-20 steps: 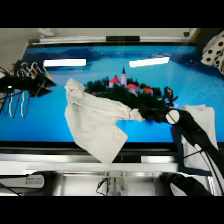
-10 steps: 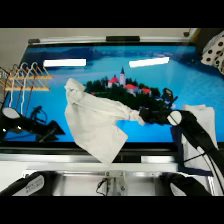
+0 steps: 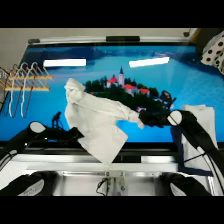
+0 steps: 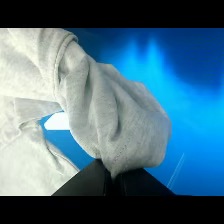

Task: Fold the shirts.

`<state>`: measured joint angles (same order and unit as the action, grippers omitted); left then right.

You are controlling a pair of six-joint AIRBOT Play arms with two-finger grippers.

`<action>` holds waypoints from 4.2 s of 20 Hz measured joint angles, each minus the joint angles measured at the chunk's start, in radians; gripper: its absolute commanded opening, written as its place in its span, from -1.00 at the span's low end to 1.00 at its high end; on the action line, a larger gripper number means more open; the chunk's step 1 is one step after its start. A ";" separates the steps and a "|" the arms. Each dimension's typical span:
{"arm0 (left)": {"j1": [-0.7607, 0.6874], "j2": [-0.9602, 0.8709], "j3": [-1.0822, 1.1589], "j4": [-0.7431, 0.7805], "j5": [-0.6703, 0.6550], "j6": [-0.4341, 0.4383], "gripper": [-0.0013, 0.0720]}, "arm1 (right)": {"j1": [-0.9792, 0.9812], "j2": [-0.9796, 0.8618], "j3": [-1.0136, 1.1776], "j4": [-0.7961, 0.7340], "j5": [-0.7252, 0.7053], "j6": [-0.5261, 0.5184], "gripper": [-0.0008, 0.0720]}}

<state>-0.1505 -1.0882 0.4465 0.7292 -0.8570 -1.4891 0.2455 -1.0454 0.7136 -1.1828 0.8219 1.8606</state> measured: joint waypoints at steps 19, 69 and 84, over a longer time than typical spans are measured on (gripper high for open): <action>0.319 0.450 1.549 0.462 -0.152 -0.017 -0.86 | 0.001 0.586 0.675 -0.277 -0.193 -0.020 -0.77; 0.621 -0.222 0.288 0.253 -0.362 0.254 0.51 | 0.077 -0.584 0.513 0.367 0.108 -0.235 0.84; 0.468 -0.184 0.253 0.092 -0.120 0.315 -0.86 | 0.203 -0.693 0.512 0.455 -0.155 -0.175 -0.73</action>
<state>0.3176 -1.2720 0.6991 0.8215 -0.9768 -1.1740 0.4480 -1.7386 1.2259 -0.7273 0.6666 1.6859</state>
